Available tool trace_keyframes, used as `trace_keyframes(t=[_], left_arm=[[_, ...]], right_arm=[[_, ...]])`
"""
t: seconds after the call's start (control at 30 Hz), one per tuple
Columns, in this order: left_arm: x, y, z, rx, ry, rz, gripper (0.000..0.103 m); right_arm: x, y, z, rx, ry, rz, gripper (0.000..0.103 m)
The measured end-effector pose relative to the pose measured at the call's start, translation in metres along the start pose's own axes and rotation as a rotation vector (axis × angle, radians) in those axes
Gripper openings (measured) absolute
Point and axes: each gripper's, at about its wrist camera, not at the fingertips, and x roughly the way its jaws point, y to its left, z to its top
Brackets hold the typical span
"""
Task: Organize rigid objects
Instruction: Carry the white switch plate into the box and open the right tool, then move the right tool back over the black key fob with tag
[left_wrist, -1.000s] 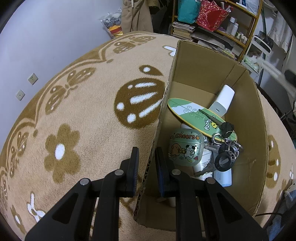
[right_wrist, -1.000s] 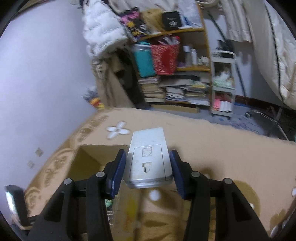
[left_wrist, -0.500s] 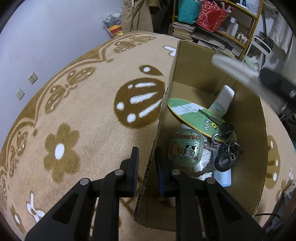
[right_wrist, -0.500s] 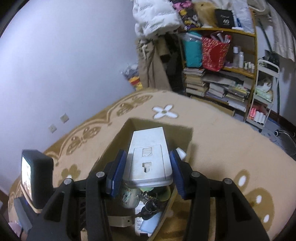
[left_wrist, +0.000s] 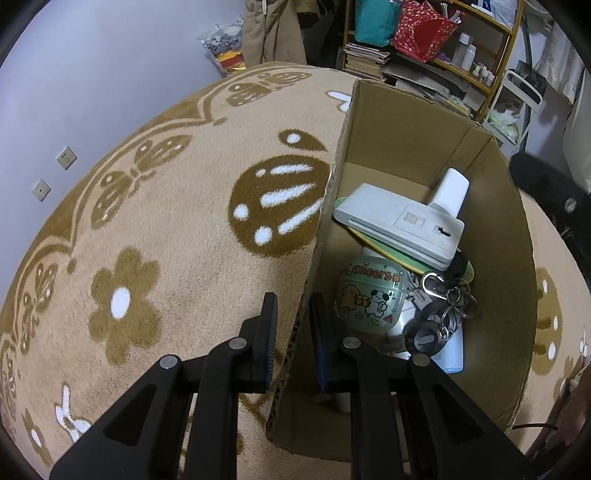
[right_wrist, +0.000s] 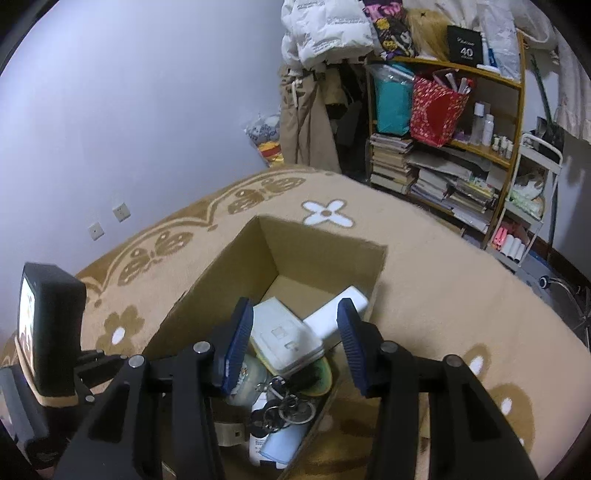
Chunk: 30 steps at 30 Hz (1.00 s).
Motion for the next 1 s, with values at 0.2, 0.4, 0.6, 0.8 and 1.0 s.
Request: trace_keyframes(t=[0.2, 0.4, 0.6, 0.8, 1.0], left_arm=[[0.0, 0.001, 0.0, 0.002, 0.0, 0.001, 0.018], [0.0, 0.0, 0.0, 0.0, 0.0, 0.0, 0.018], [0.0, 0.0, 0.0, 0.001, 0.0, 0.001, 0.018], [-0.001, 0.0, 0.0, 0.001, 0.0, 0.002, 0.018], [0.0, 0.0, 0.0, 0.0, 0.0, 0.001, 0.018]], right_arm=[[-0.012, -0.014, 0.006, 0.035, -0.027, -0.026, 0.077], [-0.007, -0.042, 0.004, 0.119, -0.011, -0.115, 0.094], [0.0, -0.076, -0.006, 0.19, 0.004, -0.21, 0.095], [0.009, -0.102, -0.019, 0.256, 0.037, -0.244, 0.095], [0.023, -0.121, -0.036, 0.295, 0.09, -0.275, 0.095]])
